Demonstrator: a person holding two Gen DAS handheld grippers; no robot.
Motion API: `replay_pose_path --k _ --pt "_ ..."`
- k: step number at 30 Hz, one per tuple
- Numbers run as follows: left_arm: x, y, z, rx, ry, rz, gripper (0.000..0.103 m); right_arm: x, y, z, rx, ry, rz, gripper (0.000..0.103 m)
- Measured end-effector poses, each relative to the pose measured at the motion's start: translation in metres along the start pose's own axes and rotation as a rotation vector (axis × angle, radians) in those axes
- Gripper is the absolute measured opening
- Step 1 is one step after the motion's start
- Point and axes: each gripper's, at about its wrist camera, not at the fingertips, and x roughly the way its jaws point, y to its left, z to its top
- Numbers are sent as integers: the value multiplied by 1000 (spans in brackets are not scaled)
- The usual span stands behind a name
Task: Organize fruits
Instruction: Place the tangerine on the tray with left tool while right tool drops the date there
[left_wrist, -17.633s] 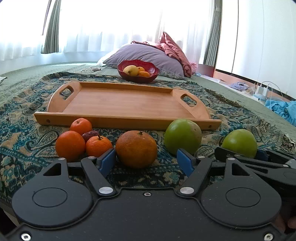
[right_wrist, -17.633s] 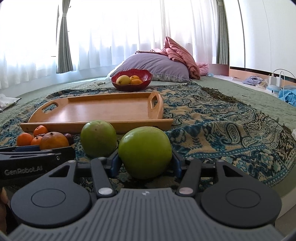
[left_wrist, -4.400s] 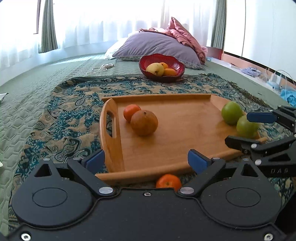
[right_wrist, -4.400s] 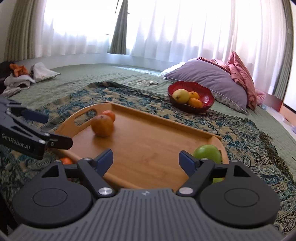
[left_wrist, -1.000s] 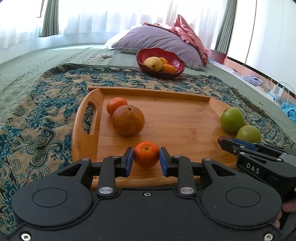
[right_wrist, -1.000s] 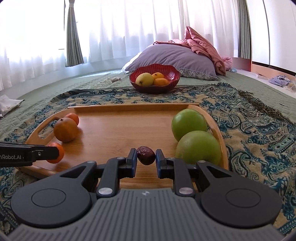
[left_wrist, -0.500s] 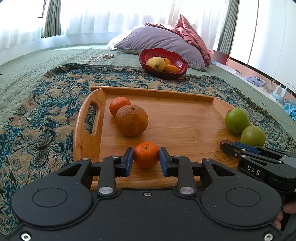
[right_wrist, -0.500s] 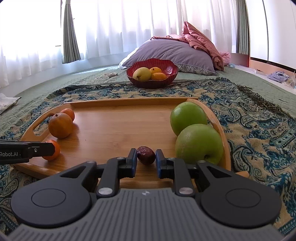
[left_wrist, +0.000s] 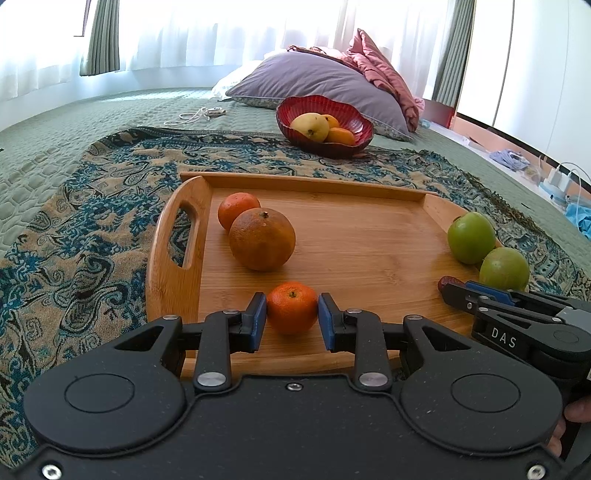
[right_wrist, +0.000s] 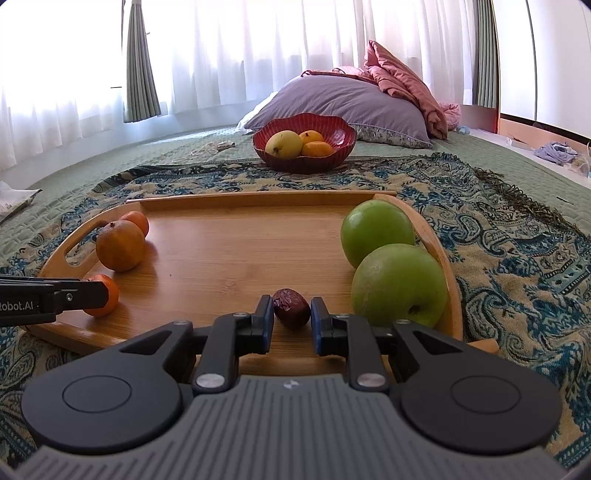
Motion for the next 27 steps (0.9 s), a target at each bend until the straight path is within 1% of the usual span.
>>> replay_pose_path --k 2,3,4,7,8,9,13,17,19,24,27 --pt "0 0 0 -1 0 0 29 0 0 0 0 1 -2 28" --pt "0 0 0 -1 0 0 29 0 0 0 -1 1 -3 31" --pt "0 0 0 -2 0 0 29 0 0 0 -1 3 -4 37" --pt "-2 -1 -2 1 -4 3 29 -1 0 -1 -2 3 -6 40" --pt "-4 0 -3 3 -6 2 30 -2 0 -2 -2 2 -5 42" --pt "-5 0 -4 5 -7 3 31 -3 0 -2 -3 1 -4 48" --pt "-14 0 -5 17 -22 13 36 -6 1 -4 -14 3 -2 49" --pt "-26 1 -7 20 -33 -7 38 -12 3 -6 -25 -2 -1 53" --pt "-32 -1 -11 34 -35 -14 40 -17 4 -8 -36 -12 6 55" --pt "-44 -5 -19 65 -38 -19 44 -29 8 -10 -56 -31 30 56" --pt "-49 -5 -23 68 -34 -23 47 -37 10 -10 -69 -43 46 58"
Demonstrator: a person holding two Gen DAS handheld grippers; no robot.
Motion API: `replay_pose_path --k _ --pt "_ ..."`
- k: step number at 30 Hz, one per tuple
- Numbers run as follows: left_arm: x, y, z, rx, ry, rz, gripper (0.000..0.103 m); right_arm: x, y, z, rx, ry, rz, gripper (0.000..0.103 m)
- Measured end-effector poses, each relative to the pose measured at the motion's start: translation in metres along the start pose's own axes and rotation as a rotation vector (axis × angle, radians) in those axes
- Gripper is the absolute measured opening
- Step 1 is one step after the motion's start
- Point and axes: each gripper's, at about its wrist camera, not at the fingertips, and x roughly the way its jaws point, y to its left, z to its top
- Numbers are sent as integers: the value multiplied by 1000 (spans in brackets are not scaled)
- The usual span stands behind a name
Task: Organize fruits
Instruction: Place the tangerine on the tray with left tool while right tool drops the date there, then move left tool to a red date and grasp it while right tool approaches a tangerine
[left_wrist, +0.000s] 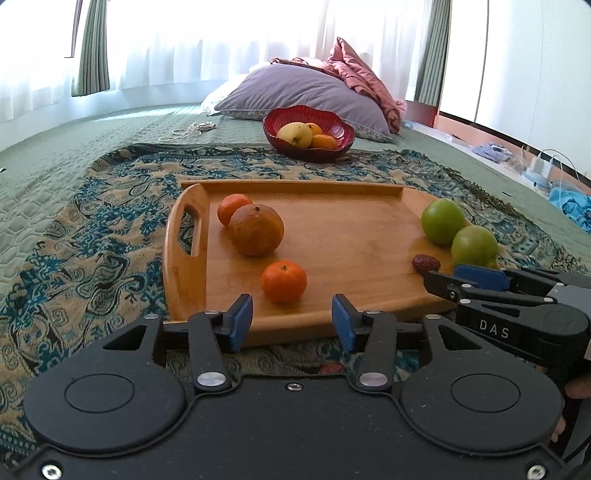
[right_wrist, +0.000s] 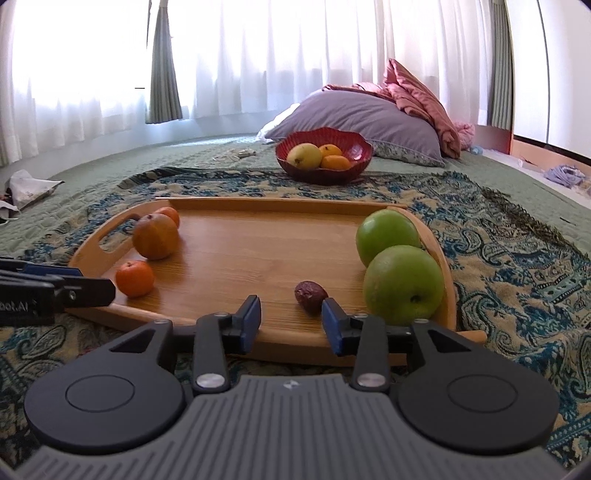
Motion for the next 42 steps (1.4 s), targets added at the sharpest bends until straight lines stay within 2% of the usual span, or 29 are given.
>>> replay_pose_path --k 11,19,26,32,42 --pt "-12 7 -12 -4 18 2 56 -24 13 -10 -48 -10 110 65" --pt "-17 11 -20 2 35 3 58 -35 22 -21 -84 -4 144 68" --pt "-18 12 -33 25 62 16 58 -39 24 -29 -84 13 161 68" --pt "-21 12 -37 21 69 -10 58 -44 27 -36 -100 15 197 71" --pt "-11 9 -38 -10 86 -32 49 -48 36 -39 -138 12 212 71"
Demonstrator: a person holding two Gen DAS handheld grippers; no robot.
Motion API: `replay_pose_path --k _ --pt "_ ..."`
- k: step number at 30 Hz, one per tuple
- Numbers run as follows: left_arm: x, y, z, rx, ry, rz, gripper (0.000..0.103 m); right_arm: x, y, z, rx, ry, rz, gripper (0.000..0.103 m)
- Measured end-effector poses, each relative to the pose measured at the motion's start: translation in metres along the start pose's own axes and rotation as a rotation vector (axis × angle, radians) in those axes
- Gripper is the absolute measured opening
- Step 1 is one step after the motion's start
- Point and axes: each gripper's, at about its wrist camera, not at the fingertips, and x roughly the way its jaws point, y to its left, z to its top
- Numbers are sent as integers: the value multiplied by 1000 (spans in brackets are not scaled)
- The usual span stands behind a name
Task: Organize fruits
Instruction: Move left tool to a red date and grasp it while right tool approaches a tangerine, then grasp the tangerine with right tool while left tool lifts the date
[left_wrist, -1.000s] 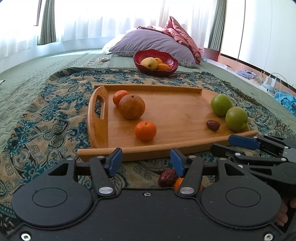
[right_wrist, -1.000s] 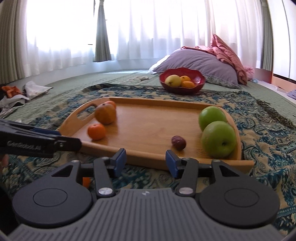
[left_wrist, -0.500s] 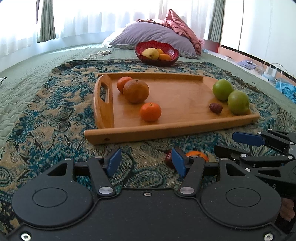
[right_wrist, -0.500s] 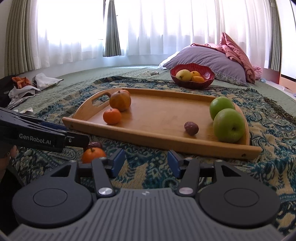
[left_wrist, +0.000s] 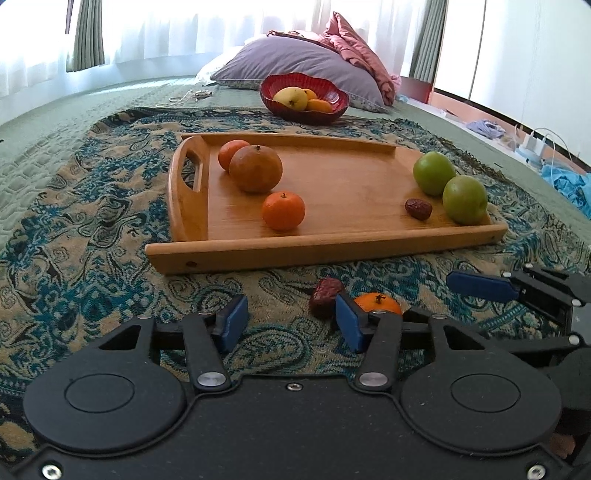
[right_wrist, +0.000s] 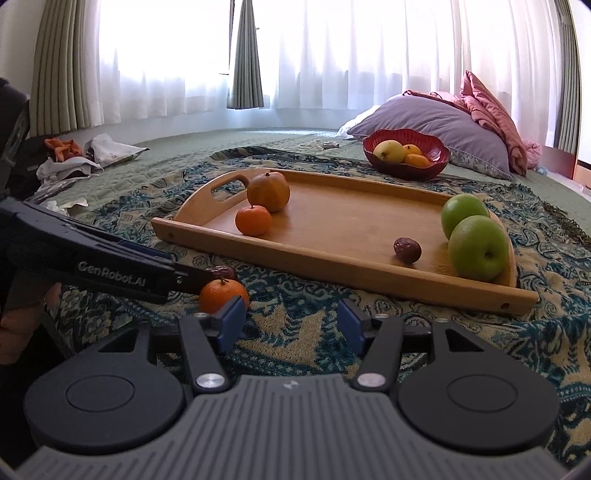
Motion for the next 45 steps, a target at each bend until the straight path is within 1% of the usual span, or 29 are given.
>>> replay_pose_path --k 7,17,19,22,33,36,40,42,43,44,45 --pt "9 2 6 -71 9 -35 40 -3 1 -1 6 0 17 71" --pt "23 -2 11 -126 4 -58 33 -2 10 -3 -4 0 51 71" --pt "25 -3 11 -135 4 -64 27 0 13 -2 -4 0 56 71" --pt "24 -5 12 -129 3 -63 23 5 19 -2 -11 4 56 71" --pt "22 -2 11 -133 -4 -69 20 13 27 -2 -7 8 74 70" --pt "21 -1 11 -130 -5 -70 19 13 27 -2 -7 4 70 66" --pt "21 -2 15 -114 -5 -62 19 15 27 -1 -6 6 64 57" --pt "21 -2 16 -113 -5 -60 19 15 27 0 -7 4 63 54" --pt "20 -2 17 -112 -6 -58 19 16 27 1 -7 1 62 50" --pt "20 -2 18 -112 -8 -56 19 16 28 1 -6 0 62 49" --pt "19 -2 19 -111 -12 -56 19 16 28 2 -3 -2 61 44"
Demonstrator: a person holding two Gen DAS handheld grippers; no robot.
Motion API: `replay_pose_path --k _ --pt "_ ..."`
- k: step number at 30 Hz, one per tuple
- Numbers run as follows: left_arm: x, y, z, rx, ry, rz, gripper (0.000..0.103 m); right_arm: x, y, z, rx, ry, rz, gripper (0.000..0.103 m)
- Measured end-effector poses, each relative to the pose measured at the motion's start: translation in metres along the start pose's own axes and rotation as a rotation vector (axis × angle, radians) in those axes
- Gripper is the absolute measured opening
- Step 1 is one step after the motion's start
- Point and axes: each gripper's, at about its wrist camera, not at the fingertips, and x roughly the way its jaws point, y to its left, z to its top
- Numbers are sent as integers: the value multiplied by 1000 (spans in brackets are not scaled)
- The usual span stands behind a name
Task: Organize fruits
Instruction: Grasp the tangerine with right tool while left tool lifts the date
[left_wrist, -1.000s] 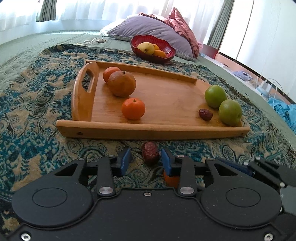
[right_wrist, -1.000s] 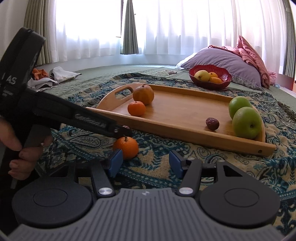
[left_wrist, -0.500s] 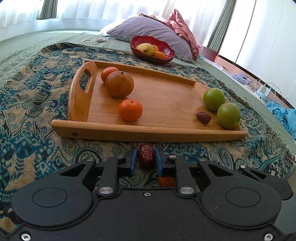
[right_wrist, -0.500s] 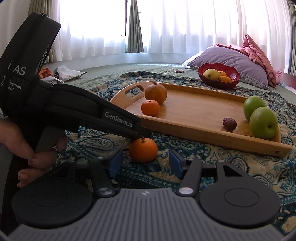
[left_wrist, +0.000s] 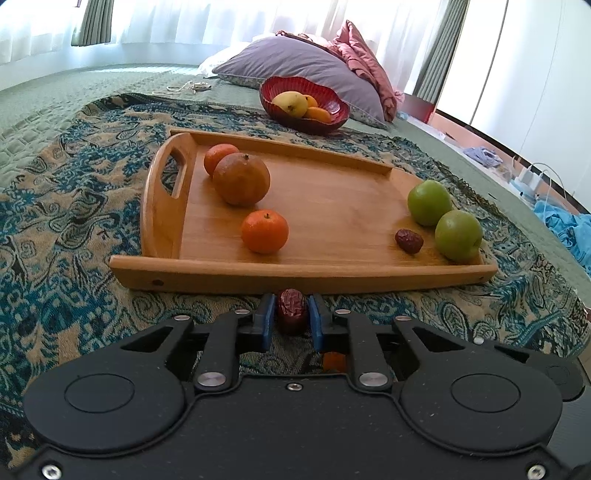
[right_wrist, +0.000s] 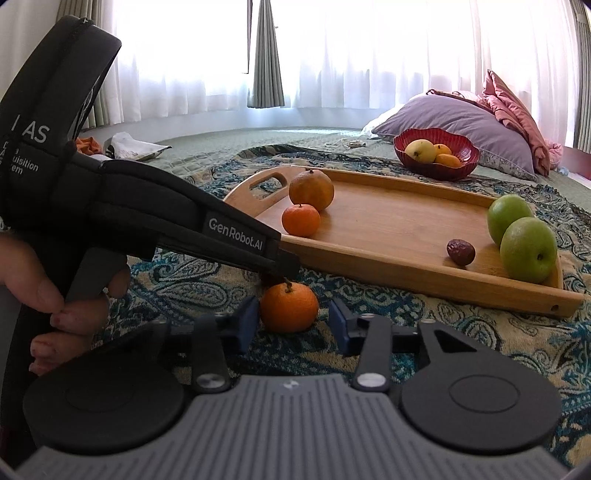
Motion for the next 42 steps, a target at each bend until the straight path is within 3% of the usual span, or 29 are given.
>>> replay_pose_path --k 4,24,42 --pt "-5 -2 3 16 -14 2 19 -3 2 0 -1 -17 -3 39" --pt "-19 -7 19 40 -61 10 19 -14 -20 15 22 -75 -81 39" --pt "-2 -21 46 54 -100 22 19 -4 -55 38 115 -114 -173 39"
